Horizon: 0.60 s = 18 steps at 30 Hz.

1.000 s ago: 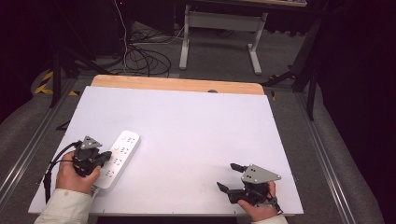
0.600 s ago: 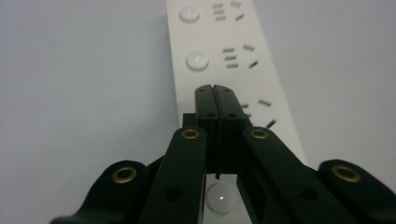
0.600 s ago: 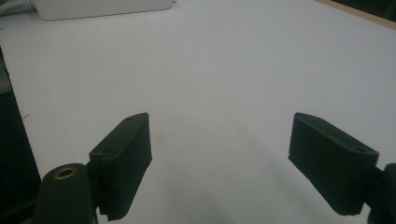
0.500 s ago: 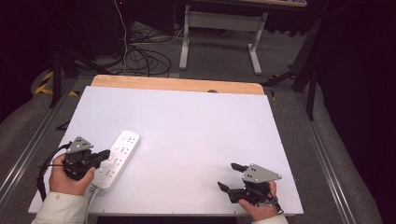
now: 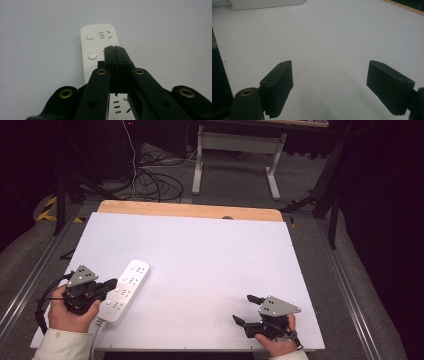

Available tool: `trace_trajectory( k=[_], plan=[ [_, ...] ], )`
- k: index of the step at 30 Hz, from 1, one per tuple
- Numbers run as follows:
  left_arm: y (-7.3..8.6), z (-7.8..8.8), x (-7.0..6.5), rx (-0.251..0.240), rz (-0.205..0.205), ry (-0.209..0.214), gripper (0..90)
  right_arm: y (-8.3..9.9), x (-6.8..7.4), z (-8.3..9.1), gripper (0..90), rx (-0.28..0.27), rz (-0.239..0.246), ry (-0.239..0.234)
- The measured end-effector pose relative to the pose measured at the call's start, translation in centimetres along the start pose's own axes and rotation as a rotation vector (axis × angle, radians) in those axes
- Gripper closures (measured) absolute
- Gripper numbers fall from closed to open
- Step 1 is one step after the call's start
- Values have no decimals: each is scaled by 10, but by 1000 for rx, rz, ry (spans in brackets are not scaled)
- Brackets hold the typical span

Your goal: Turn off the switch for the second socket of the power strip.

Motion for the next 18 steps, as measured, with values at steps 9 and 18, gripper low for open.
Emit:
trace_trajectory(
  k=[9, 18],
  plan=[
    [-3, 6, -3, -47, -28, 40, 745, 0, 0, 0, 217, 1, -3, 3],
    [-6, 12, -10, -147, -46, 67, 400, 0, 0, 0, 217, 1, -3, 2]
  ],
)
Point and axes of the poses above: each handheld gripper's, and its own axes: z roughly backward along the jaws, y roughly out of its underside, x roughly to its left, the point moved 1 cm from there along -z, roughly forward along the jaws, and after that the axes turned 3 degrees about -x, right-handed, at the moved point
